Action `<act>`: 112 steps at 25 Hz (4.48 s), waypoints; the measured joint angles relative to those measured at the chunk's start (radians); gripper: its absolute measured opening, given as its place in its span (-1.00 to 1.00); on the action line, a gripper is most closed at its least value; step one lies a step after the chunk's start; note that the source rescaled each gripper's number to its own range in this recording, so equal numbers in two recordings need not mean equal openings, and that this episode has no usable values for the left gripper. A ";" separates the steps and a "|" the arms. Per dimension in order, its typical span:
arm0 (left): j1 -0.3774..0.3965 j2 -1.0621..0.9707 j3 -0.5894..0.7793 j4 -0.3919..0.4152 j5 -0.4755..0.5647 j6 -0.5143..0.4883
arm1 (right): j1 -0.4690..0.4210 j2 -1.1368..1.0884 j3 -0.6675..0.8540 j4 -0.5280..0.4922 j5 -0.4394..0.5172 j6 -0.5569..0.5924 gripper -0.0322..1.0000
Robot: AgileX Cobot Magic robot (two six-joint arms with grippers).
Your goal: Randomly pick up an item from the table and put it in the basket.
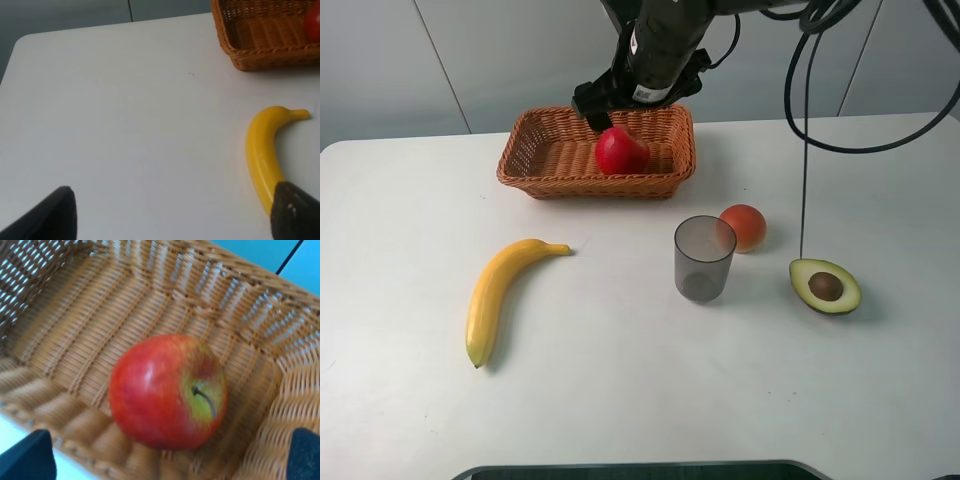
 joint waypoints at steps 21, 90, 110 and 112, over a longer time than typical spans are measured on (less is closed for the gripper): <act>0.000 0.000 0.000 0.000 0.000 0.004 | -0.459 -0.683 0.656 0.251 0.172 -0.210 1.00; 0.000 0.000 0.000 0.000 0.000 0.001 | -0.650 -2.051 1.085 0.320 0.483 -0.367 1.00; 0.000 0.000 0.000 0.000 0.000 0.001 | -0.656 -2.051 1.085 0.316 0.483 -0.350 1.00; 0.000 0.000 0.000 0.000 0.000 0.001 | -0.656 -2.051 1.085 0.316 0.483 -0.350 1.00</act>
